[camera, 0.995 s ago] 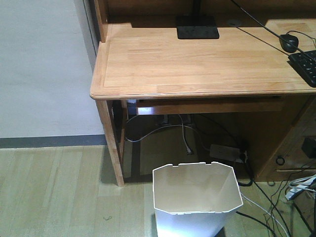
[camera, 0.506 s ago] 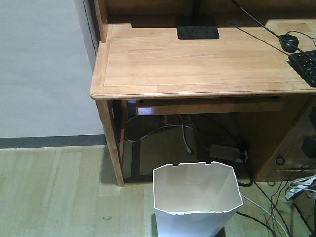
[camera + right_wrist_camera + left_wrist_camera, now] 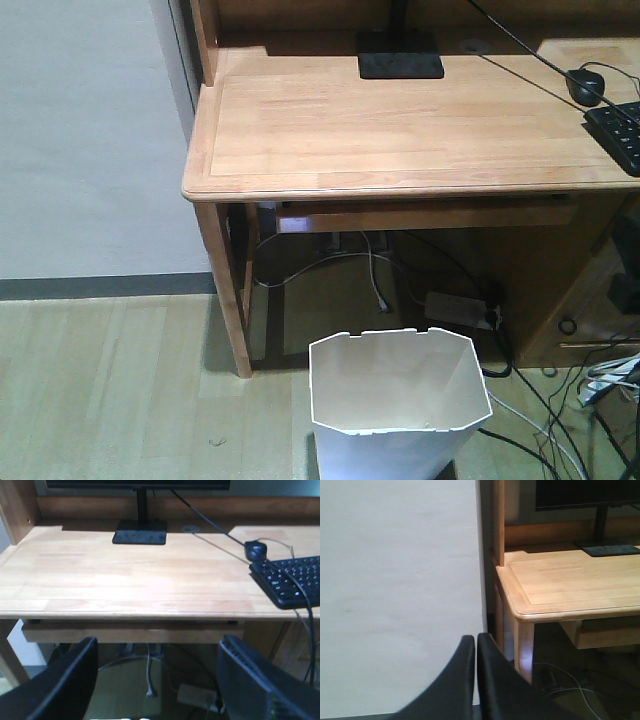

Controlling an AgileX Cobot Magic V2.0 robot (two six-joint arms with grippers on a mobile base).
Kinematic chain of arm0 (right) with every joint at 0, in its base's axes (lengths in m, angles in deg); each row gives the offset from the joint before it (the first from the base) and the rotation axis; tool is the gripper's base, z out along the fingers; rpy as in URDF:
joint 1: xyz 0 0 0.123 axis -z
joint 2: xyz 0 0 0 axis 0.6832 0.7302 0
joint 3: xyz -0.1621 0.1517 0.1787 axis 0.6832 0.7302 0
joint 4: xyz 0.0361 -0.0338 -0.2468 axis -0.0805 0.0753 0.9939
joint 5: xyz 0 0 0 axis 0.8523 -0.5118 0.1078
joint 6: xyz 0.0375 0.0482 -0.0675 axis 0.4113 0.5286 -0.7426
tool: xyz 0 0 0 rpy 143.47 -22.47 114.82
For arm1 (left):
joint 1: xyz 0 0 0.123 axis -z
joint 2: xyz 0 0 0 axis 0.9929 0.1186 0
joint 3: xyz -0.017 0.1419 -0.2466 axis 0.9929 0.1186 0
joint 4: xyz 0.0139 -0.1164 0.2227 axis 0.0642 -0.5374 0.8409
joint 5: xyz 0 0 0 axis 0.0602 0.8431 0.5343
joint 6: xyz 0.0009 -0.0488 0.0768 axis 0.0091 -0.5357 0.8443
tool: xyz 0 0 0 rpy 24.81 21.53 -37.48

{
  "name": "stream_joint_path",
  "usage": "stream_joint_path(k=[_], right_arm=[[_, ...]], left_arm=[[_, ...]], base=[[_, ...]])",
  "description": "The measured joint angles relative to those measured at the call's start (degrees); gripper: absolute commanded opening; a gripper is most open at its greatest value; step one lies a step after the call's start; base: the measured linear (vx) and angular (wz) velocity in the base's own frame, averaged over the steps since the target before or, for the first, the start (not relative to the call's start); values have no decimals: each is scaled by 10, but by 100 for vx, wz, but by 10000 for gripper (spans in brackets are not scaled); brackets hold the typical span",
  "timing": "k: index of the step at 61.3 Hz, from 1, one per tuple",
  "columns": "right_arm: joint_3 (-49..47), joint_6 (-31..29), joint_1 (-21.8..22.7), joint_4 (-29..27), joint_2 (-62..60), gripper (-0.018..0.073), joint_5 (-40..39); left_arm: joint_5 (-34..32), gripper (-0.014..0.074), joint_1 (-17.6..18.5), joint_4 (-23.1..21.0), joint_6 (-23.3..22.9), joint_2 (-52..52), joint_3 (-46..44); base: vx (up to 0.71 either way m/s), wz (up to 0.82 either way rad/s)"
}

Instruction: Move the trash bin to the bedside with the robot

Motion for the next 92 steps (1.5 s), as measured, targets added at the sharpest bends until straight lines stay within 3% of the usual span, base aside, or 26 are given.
stream_joint_path(k=[23,50,67,78,92], right_arm=[[-80,-3,0,-27,210,498,89],[-184,-47,0,-53,485,498,114],[-252,-152,13,-126,656,498,132],[-285,-275,58,-226,763,498,130],[-292,-408,62,-291,871,498,73]], left_arm=[[0,-6,0,0,0,0,0],[0,-6,0,0,0,0,0],[0,-6,0,0,0,0,0],[0,-6,0,0,0,0,0],[0,-6,0,0,0,0,0]], base=[[0,0],[0,0],[0,0],[0,0],[0,-1]])
